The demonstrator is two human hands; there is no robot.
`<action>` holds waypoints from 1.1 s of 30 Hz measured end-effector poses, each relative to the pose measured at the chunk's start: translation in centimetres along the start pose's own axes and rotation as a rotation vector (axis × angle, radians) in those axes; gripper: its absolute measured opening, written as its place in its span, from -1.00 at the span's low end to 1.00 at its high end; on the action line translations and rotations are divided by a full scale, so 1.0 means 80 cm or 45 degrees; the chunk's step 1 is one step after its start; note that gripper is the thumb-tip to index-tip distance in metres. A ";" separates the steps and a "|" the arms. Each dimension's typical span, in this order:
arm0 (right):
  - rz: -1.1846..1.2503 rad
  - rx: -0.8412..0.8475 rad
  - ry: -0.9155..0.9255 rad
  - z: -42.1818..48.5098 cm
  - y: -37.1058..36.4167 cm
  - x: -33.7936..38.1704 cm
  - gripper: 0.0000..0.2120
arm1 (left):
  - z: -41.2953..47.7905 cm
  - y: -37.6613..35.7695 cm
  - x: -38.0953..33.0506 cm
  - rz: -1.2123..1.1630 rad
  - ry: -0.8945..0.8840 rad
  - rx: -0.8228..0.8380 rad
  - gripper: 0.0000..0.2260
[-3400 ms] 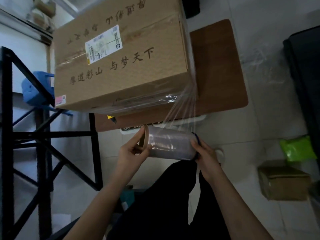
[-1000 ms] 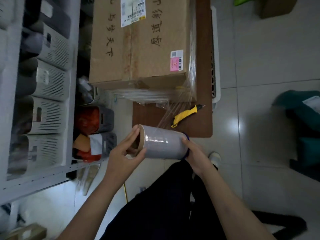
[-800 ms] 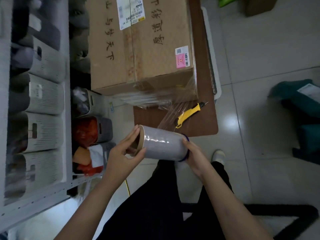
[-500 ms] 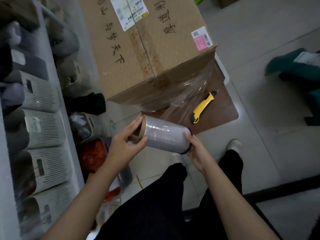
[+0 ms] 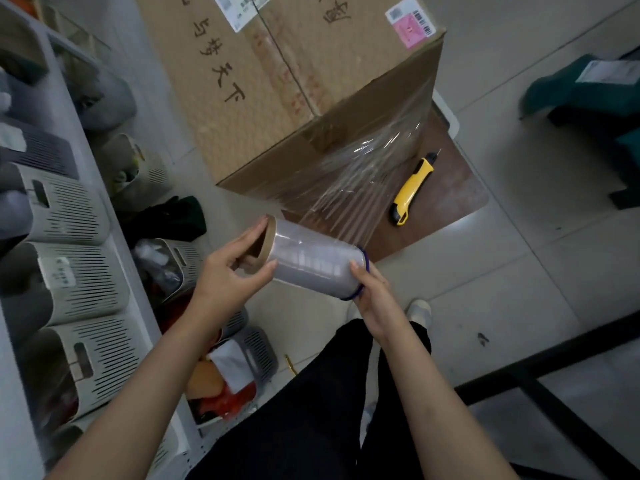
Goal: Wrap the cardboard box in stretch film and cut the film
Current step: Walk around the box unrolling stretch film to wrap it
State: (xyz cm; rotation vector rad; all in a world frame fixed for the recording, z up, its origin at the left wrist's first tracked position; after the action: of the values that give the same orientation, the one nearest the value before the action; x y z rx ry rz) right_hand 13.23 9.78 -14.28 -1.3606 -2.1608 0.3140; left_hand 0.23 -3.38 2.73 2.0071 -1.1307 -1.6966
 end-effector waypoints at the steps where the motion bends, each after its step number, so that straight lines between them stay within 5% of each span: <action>1: 0.001 0.000 -0.002 0.002 -0.002 -0.006 -0.59 | 0.000 0.002 0.005 0.001 -0.002 0.002 -0.44; 4: 0.005 -0.008 -0.003 0.006 -0.011 -0.025 -0.75 | -0.002 0.009 0.021 -0.006 -0.011 0.009 -0.44; 14: -0.018 0.005 -0.046 0.042 -0.032 -0.073 -0.77 | 0.014 0.024 0.065 0.078 -0.125 0.091 -0.41; 18: -0.033 0.030 -0.071 0.055 -0.038 -0.079 -0.61 | 0.031 0.023 0.070 0.249 -0.290 0.194 -0.32; 26: -0.055 0.103 -0.080 0.079 -0.048 -0.083 -0.65 | 0.071 0.016 0.081 0.700 -0.419 0.446 -0.17; 33: -0.066 0.129 -0.080 0.090 -0.048 -0.083 -0.52 | 0.082 -0.013 0.094 0.506 -0.376 0.728 -0.15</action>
State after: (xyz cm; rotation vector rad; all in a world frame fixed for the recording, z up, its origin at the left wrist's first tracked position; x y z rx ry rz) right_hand 8.40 2.84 -20.51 -1.2521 -2.1956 0.4454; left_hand -5.38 -6.26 -5.02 1.6524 -2.1529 -1.6076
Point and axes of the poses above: each hand's wrist, its own z-axis towards the middle knuckle, its own y-axis out of the back of the hand, x = y × z, the point moved 9 cm from there along z, towards the middle knuckle, and after that the axes turned 8 degrees about -x, right-handed, at the moved point
